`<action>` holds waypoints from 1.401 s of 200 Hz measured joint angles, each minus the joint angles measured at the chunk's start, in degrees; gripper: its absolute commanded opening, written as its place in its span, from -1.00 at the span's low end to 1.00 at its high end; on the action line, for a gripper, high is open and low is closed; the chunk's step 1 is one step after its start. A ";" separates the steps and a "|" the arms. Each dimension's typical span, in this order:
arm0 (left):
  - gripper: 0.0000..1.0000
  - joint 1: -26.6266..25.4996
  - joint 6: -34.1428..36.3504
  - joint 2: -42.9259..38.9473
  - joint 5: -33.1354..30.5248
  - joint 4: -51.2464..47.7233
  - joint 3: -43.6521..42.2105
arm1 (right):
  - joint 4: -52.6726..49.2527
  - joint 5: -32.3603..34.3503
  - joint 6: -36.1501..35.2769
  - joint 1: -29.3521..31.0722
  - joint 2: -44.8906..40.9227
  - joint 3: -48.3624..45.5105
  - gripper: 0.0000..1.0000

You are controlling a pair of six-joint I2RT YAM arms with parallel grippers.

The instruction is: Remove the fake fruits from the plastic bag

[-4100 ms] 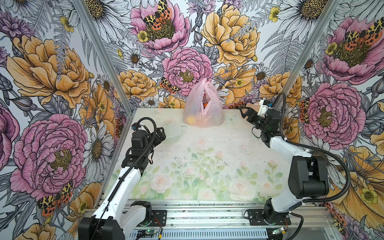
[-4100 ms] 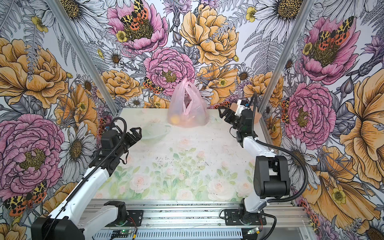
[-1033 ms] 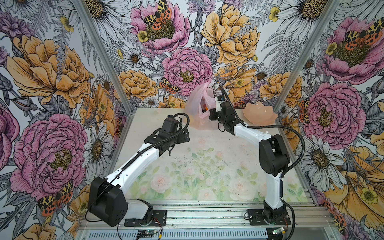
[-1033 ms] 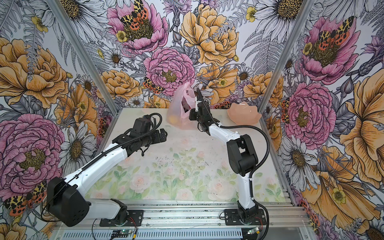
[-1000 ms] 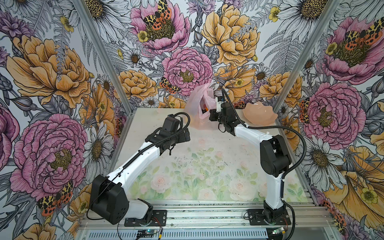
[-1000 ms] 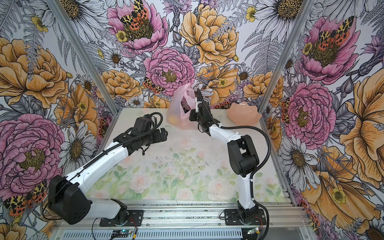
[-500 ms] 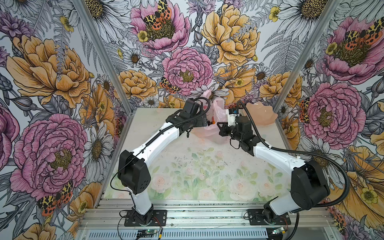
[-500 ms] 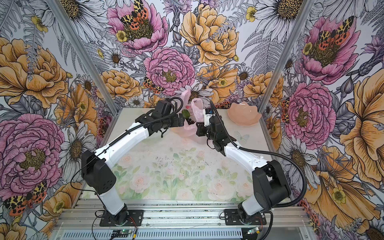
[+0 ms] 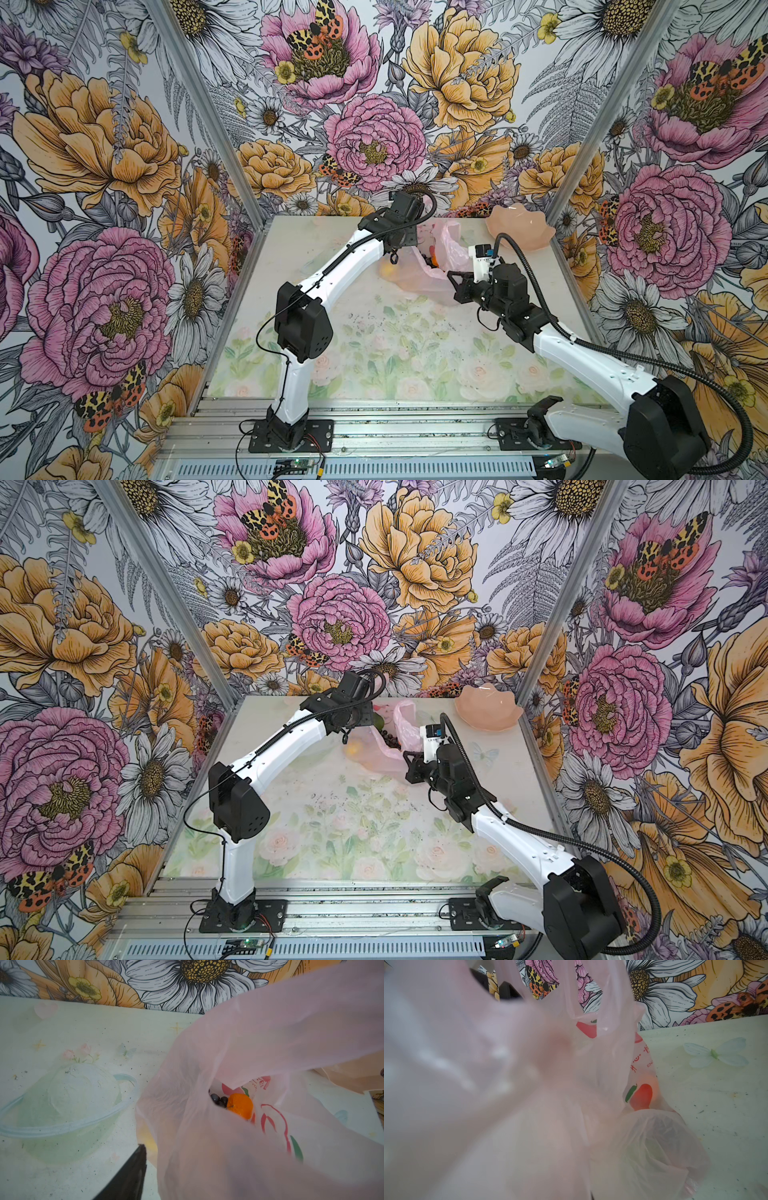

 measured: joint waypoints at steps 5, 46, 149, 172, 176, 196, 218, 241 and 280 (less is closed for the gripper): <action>-0.64 0.04 -0.44 -0.07 0.07 -0.02 -0.04 | -0.04 0.02 0.20 -0.07 -0.46 -0.50 -1.00; -1.00 0.09 -2.97 -8.07 3.76 4.00 -15.56 | -0.48 -0.22 3.69 -3.26 -3.28 -1.75 -1.00; -1.00 0.11 -23.82 -41.11 15.41 40.96 -69.70 | 1.25 -4.42 10.32 -3.15 -9.05 -10.95 -1.00; -1.00 0.92 -28.35 -35.23 19.10 45.00 -73.09 | 2.23 -3.30 13.16 -2.86 -9.60 -17.33 -1.00; -1.00 0.94 -28.83 -34.42 19.47 45.18 -73.11 | 2.27 -3.02 13.62 -2.84 -9.68 -18.27 -1.00; -0.77 1.03 -30.77 -32.72 20.70 45.62 -73.11 | 2.58 -1.88 15.74 -2.73 -10.12 -21.68 -1.00; -0.31 1.49 -31.39 -33.53 20.15 44.04 -73.09 | 2.75 -0.35 17.03 -2.80 -11.04 -22.45 -1.00; 0.12 1.66 -30.69 -36.46 17.42 39.19 -72.67 | 3.17 0.33 17.11 -2.73 -11.96 -22.27 -1.00; 0.35 -3.65 -27.06 -46.47 6.49 27.32 -68.61 | 2.91 0.55 16.90 -2.49 -12.00 -19.74 -1.00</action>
